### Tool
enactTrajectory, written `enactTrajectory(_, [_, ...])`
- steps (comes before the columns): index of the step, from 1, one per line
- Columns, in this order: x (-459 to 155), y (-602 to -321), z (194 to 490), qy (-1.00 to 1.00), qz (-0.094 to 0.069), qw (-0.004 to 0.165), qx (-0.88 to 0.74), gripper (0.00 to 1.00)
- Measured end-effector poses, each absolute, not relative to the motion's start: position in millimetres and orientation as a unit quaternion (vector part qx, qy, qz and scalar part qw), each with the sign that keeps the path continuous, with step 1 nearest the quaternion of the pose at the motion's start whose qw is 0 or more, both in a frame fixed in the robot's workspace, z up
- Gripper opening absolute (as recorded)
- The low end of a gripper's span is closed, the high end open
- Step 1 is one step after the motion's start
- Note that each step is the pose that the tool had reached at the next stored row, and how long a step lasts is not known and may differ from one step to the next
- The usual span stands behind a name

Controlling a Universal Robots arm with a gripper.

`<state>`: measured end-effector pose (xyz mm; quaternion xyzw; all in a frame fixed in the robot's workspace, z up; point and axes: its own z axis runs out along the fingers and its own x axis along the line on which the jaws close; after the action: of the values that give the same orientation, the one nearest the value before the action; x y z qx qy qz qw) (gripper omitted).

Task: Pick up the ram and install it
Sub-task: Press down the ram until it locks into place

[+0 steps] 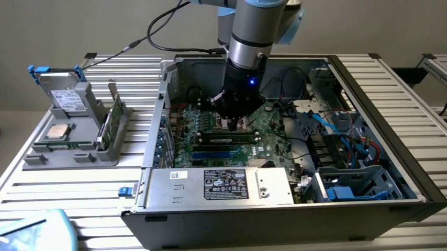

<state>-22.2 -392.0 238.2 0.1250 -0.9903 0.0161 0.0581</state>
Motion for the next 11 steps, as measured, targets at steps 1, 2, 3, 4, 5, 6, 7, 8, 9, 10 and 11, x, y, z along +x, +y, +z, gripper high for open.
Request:
enactTrajectory(1, [-22.6,-392.7,238.5,-0.99,0.016,0.058,0.125,0.1])
enactTrajectory(2, [-23.3,-393.4,239.0,-0.99,0.016,0.057,0.125,0.1])
enactTrajectory(3, [-24.1,-394.1,239.7,-0.99,0.016,0.056,0.125,0.1])
enactTrajectory(4, [-24.8,-394.6,240.4,-0.99,0.016,0.056,0.125,0.1])
enactTrajectory(5, [-25.5,-395.1,241.0,-0.991,0.017,0.055,0.125,0.1])
enactTrajectory(6, [-25.7,-395.4,241.4,-0.991,0.017,0.055,0.125,0.1])
enactTrajectory(7, [-25.9,-395.8,241.7,-0.991,0.017,0.054,0.125,0.1])
enactTrajectory(8, [-25.9,-396.1,241.8,-0.991,0.017,0.054,0.125,0.1])
enactTrajectory(9, [-25.9,-396.2,241.8,-0.991,0.017,0.053,0.124,0.1])
enactTrajectory(10, [-25.9,-396.3,241.8,-0.991,0.018,0.053,0.123,0.1])
enactTrajectory(11, [-26.0,-396.3,241.8,-0.991,0.019,0.053,0.121,0.1])
